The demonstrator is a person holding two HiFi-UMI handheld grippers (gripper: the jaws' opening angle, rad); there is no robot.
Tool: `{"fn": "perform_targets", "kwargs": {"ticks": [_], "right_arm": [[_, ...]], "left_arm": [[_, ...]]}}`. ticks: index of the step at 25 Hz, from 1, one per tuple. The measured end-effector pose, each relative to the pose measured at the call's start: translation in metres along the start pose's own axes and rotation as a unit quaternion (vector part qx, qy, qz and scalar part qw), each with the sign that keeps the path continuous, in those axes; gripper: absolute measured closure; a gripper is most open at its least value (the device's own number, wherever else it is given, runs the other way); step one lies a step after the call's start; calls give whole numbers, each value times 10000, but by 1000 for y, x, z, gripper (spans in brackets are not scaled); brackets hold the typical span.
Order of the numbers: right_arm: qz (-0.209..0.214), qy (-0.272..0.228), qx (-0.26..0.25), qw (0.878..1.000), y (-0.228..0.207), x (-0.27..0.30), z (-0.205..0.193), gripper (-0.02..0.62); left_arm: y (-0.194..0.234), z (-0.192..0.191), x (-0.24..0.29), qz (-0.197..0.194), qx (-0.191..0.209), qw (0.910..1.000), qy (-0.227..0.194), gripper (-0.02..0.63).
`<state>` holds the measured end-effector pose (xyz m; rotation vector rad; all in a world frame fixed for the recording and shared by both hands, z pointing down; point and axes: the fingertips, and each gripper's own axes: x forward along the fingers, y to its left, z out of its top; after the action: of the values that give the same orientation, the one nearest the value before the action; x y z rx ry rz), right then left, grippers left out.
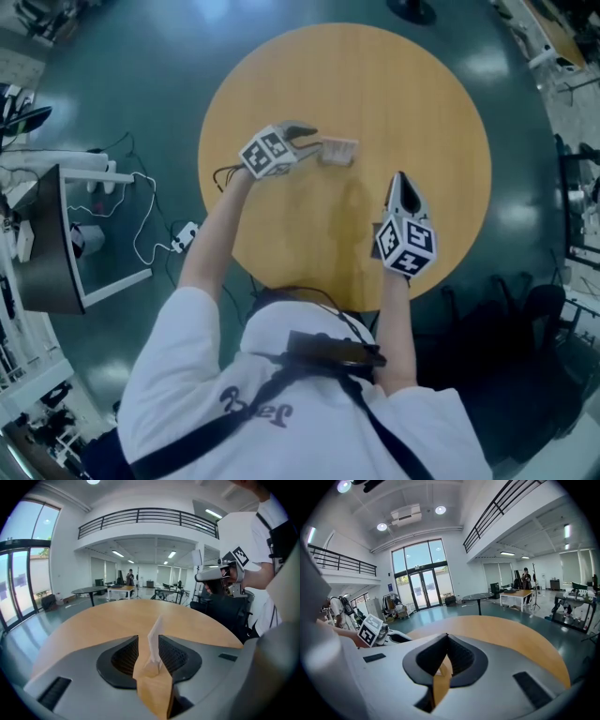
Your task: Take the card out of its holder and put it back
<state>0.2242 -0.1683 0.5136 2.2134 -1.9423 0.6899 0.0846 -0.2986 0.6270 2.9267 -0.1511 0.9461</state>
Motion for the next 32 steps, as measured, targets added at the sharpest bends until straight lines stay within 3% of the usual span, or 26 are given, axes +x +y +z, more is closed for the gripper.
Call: {"fn": "perform_targets", "kwargs": {"ticks": [3, 6, 9, 13, 16, 21, 24, 27, 32], "right_arm": [[75, -78, -47, 9999, 7, -8, 2, 580], [204, -234, -97, 9995, 13, -11, 7, 580], [339, -381, -152, 9986, 23, -18, 13, 580], [572, -508, -269, 9967, 38, -30, 16, 580], [732, -584, -361, 9950, 49, -42, 18, 580], [962, -633, -438, 9924, 67, -52, 23, 580], [1081, -621, -492, 9910, 80, -52, 21, 580], [1137, -670, -597, 9895, 87, -61, 16, 580], [1163, -958, -755, 9857, 100, -60, 35, 581]], "left_arm": [[10, -7, -26, 639, -357, 9972, -143, 479], [13, 3, -56, 1280, -744, 9879, -453, 479], [4, 22, -88, 1802, -1112, 9724, -980, 479], [-15, 49, -123, 2527, -1443, 9442, -1545, 480], [-37, 68, -138, 2770, -1487, 9286, -1971, 482], [-66, 77, -162, 3241, -1378, 9101, -2185, 538], [-87, 91, -169, 3338, -1241, 9051, -2325, 593], [-113, 96, -163, 3283, -1136, 9077, -2354, 594], [-111, 116, -168, 3284, -970, 9051, -2521, 594]]}}
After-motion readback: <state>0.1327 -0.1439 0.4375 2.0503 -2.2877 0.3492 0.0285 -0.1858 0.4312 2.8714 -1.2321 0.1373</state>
